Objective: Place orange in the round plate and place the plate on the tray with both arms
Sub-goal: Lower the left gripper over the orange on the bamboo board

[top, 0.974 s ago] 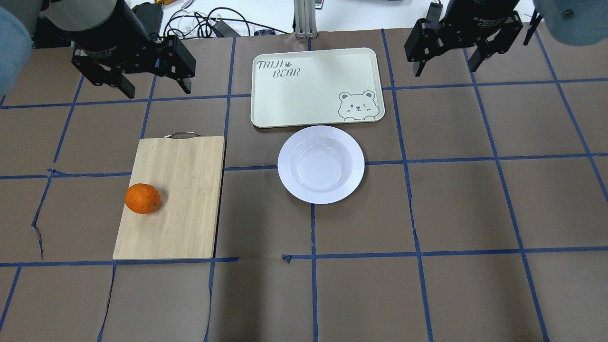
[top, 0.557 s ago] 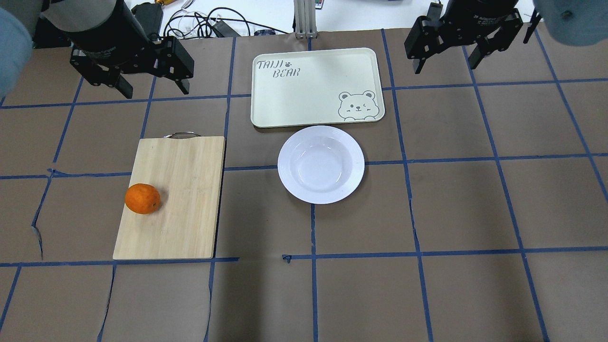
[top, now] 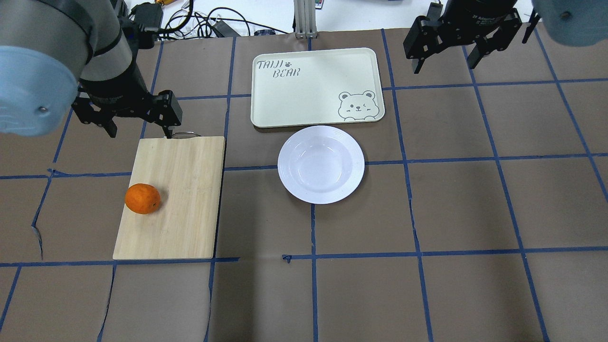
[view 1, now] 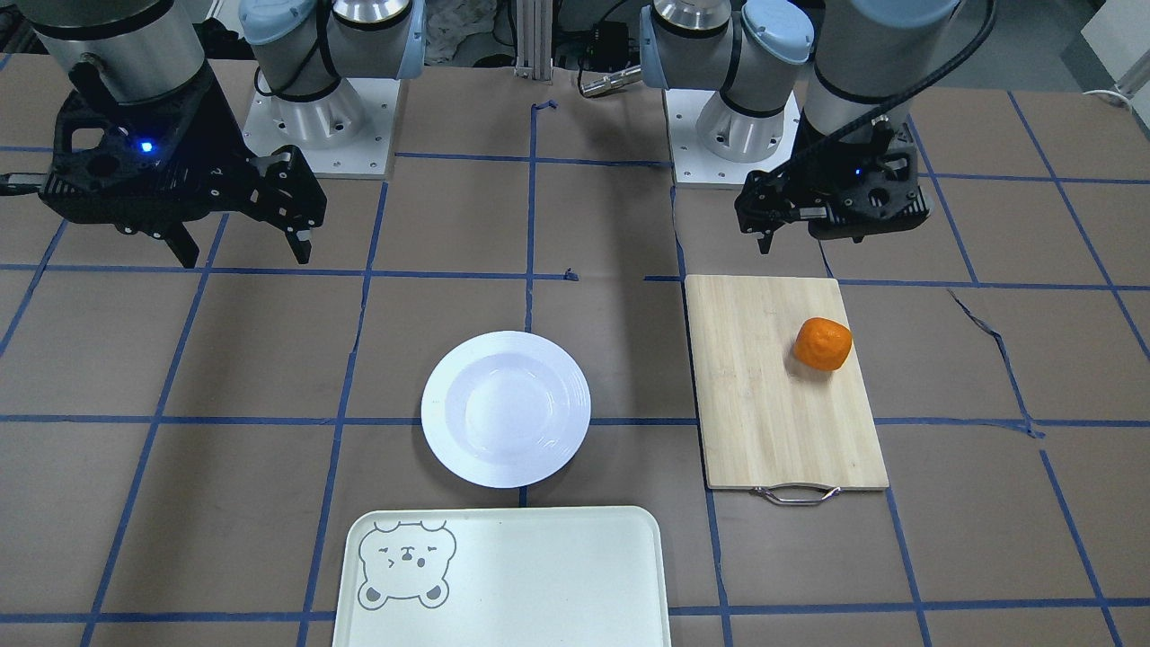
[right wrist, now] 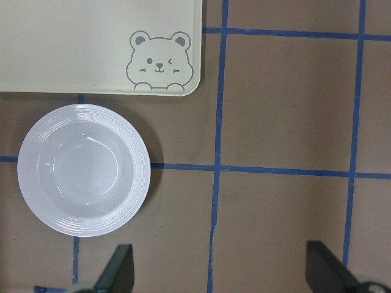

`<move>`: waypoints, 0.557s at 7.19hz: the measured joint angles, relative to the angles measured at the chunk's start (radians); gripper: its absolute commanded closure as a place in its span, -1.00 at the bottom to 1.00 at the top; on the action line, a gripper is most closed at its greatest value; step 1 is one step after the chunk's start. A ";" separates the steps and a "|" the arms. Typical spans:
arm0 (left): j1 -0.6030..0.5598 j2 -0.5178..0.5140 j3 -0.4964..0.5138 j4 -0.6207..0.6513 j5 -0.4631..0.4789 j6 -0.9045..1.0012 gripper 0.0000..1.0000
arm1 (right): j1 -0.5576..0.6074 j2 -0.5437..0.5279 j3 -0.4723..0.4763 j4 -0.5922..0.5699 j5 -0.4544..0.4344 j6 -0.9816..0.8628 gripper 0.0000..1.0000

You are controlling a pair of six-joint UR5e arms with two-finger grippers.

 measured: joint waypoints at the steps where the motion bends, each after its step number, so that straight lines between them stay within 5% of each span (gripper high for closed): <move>1: 0.024 -0.015 -0.064 0.016 0.047 0.000 -1.00 | 0.000 0.000 0.000 -0.001 0.000 0.000 -1.00; 4: 0.084 -0.093 -0.187 0.148 0.101 0.062 -1.00 | 0.002 0.000 0.000 -0.001 0.000 0.000 -1.00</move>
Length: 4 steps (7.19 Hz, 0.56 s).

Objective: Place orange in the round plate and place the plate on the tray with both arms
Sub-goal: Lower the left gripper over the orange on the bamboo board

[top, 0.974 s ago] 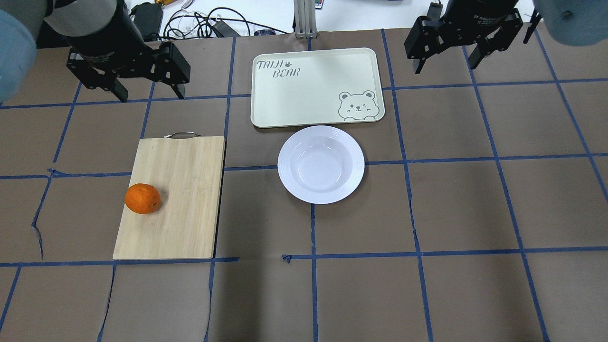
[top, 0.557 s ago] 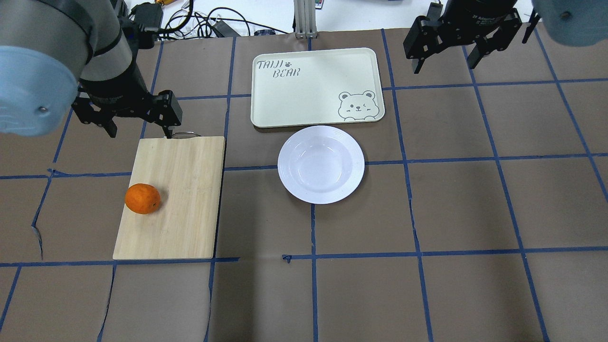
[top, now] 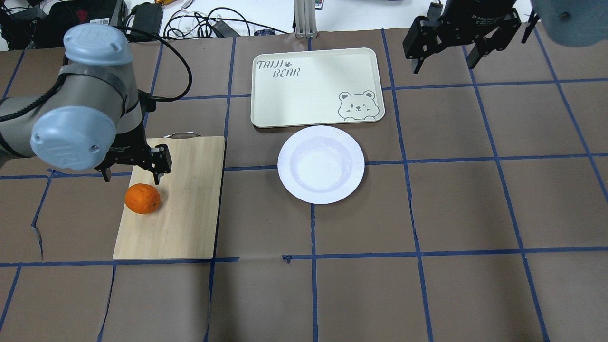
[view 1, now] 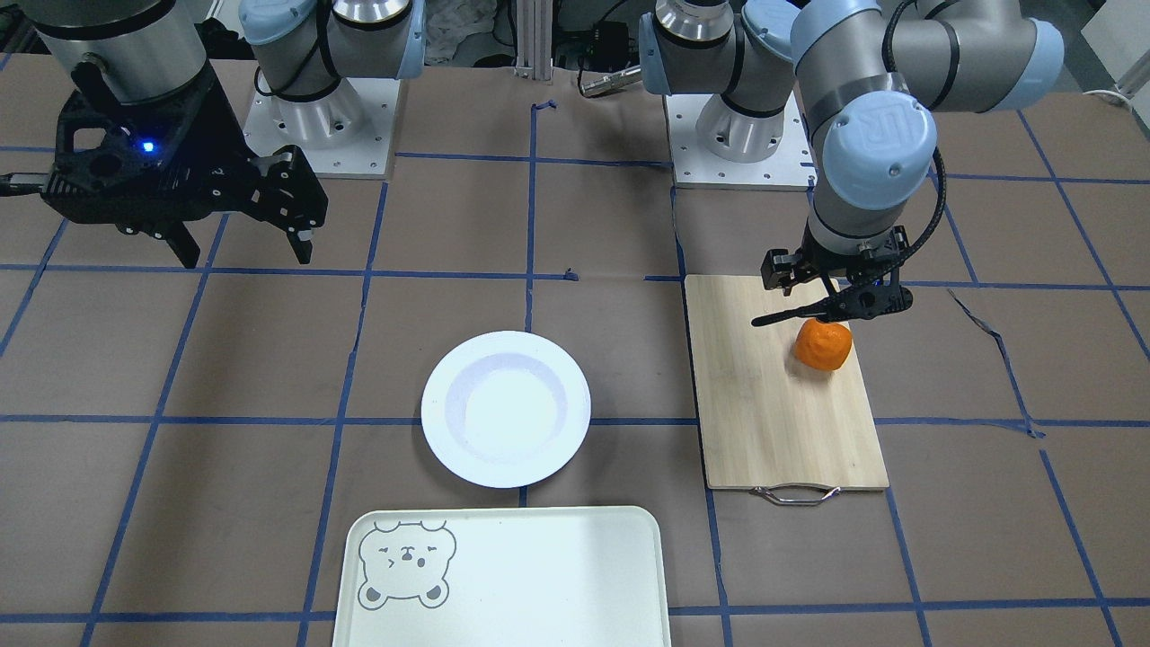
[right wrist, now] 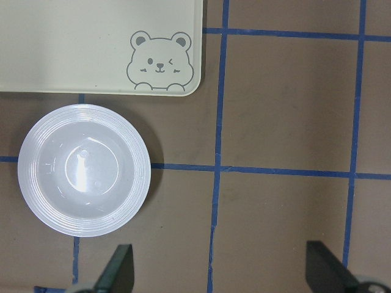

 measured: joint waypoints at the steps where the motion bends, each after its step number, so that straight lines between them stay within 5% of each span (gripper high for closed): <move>1: 0.006 -0.030 -0.018 0.046 0.001 0.073 -1.00 | 0.000 0.000 0.001 0.000 0.000 0.000 -1.00; 4: 0.033 -0.141 -0.032 0.195 0.017 0.291 -1.00 | 0.000 0.000 0.001 0.001 0.000 0.000 -1.00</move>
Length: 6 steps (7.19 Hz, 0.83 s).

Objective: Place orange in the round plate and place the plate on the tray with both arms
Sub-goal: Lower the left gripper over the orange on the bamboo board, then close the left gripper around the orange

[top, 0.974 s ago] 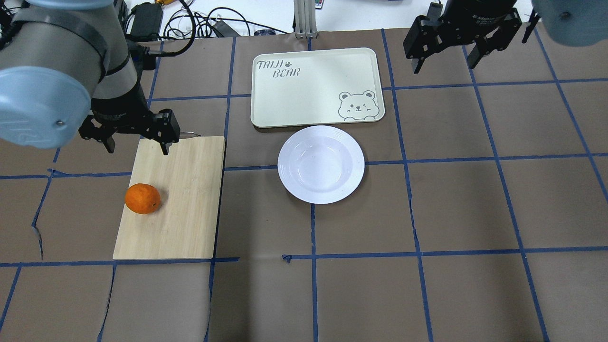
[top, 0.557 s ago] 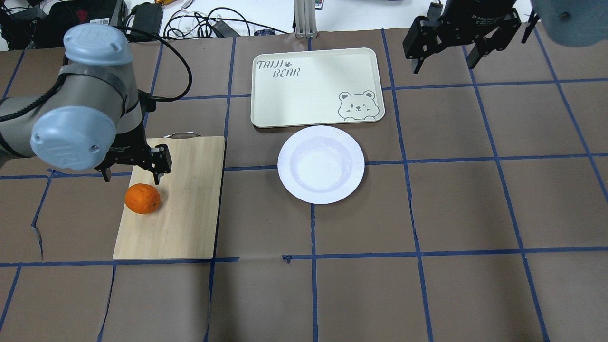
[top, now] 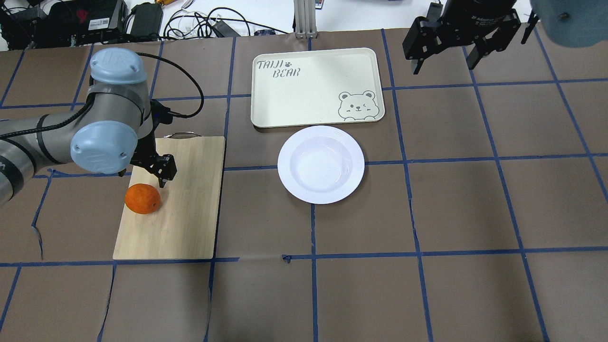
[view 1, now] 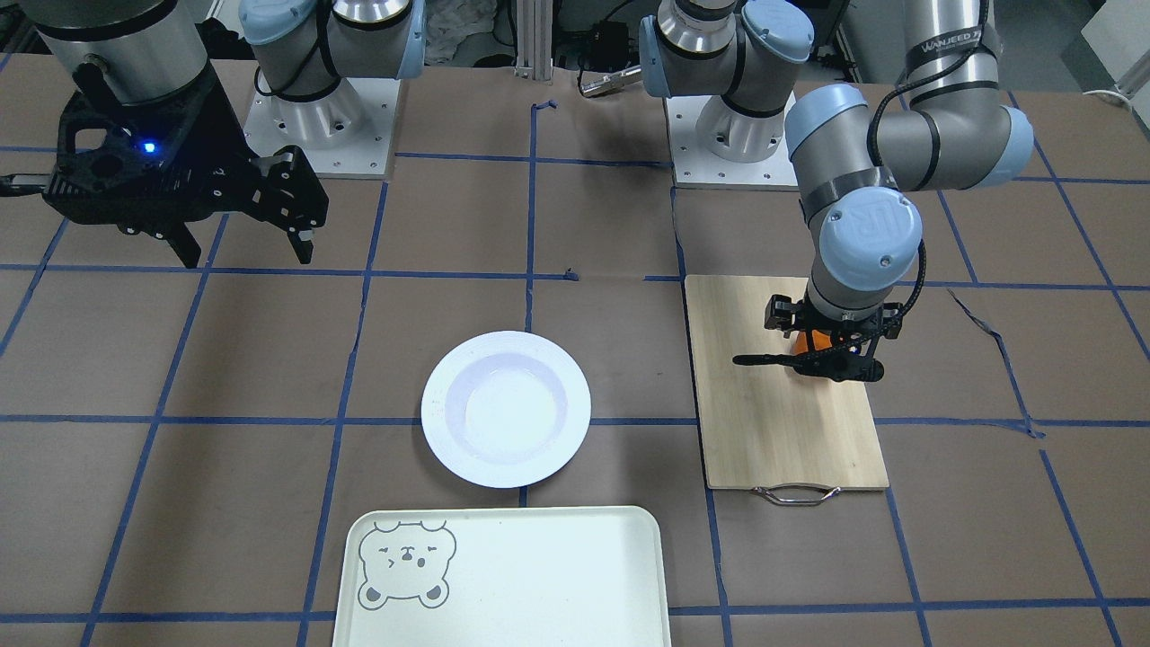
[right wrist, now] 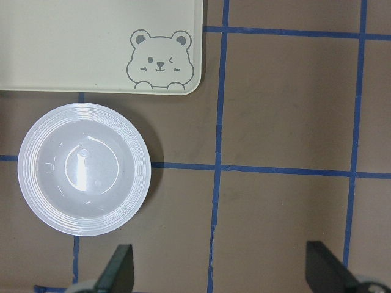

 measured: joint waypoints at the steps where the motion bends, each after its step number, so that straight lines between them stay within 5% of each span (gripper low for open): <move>1: 0.010 -0.036 -0.001 0.015 0.011 0.017 -1.00 | 0.000 0.000 0.000 0.000 0.000 0.000 -1.00; 4: 0.039 -0.077 -0.046 0.024 0.050 0.071 -1.00 | 0.000 0.000 0.000 0.002 0.000 0.000 -1.00; 5: 0.041 -0.079 -0.057 0.030 0.050 0.077 -0.71 | 0.000 0.000 0.000 0.002 0.000 0.000 -1.00; 6: 0.041 -0.079 -0.061 0.036 0.047 0.078 -0.10 | 0.000 0.000 0.000 0.002 0.000 0.000 -1.00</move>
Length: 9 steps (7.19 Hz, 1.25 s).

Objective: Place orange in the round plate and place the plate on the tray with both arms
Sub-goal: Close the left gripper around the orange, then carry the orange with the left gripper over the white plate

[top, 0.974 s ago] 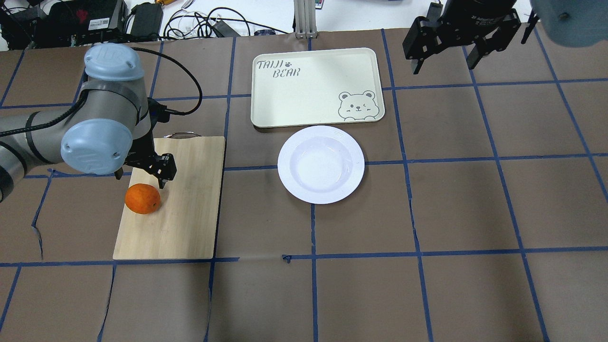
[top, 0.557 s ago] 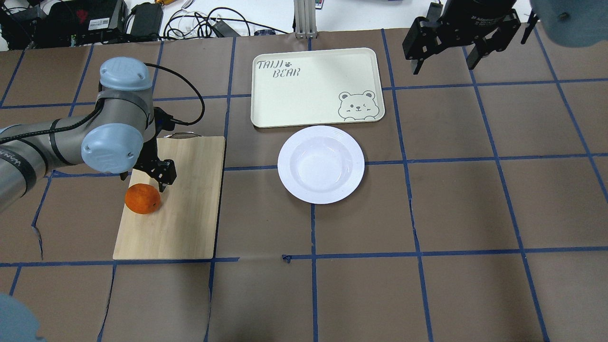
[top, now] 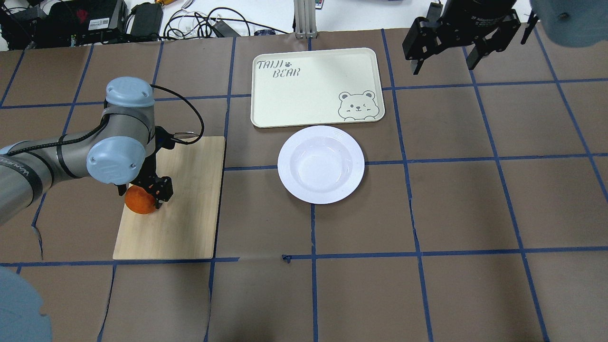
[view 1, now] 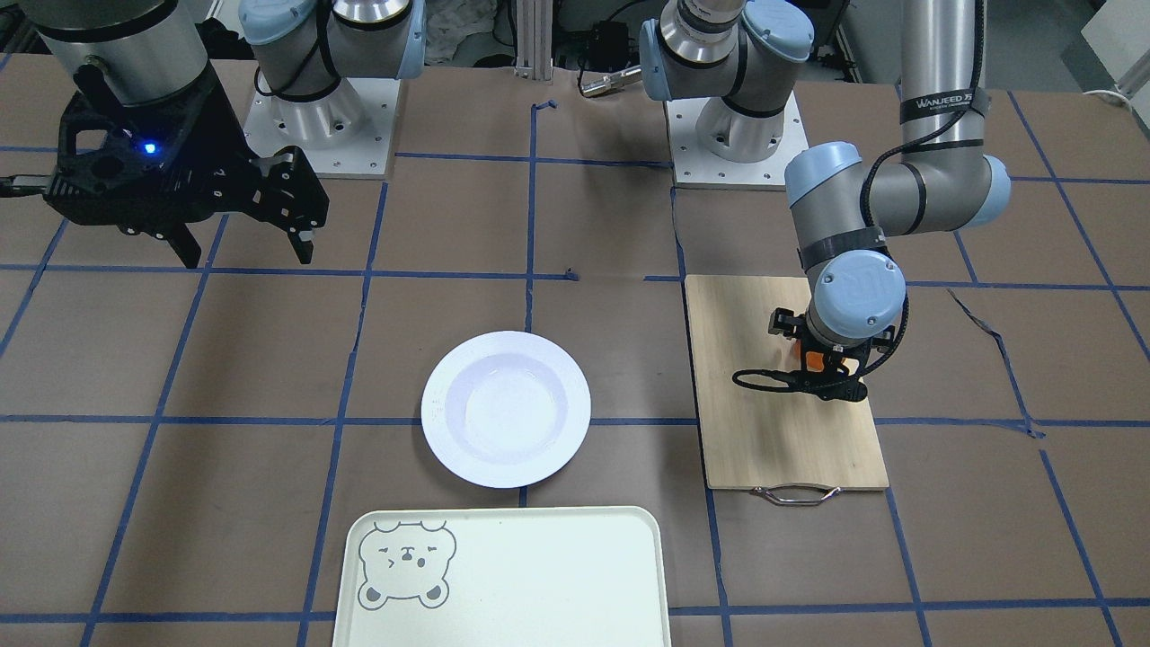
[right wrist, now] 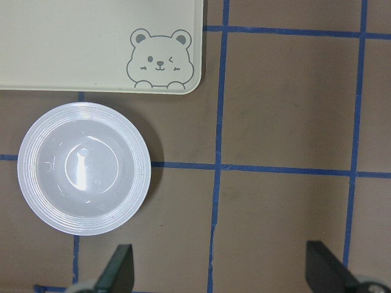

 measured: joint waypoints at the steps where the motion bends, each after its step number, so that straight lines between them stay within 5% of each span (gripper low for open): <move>1: 0.000 0.000 -0.001 0.004 -0.003 0.000 0.17 | 0.000 0.000 0.000 0.001 0.000 0.000 -1.00; 4: -0.006 0.013 0.006 0.013 -0.013 -0.005 0.18 | 0.000 -0.001 0.000 0.003 0.000 0.000 -1.00; 7: -0.042 0.038 0.078 0.003 -0.172 -0.073 0.18 | 0.000 -0.001 0.000 0.004 0.000 -0.001 -1.00; 9: -0.133 0.029 0.112 0.009 -0.242 -0.285 0.18 | 0.000 -0.001 0.000 0.004 0.000 0.000 -1.00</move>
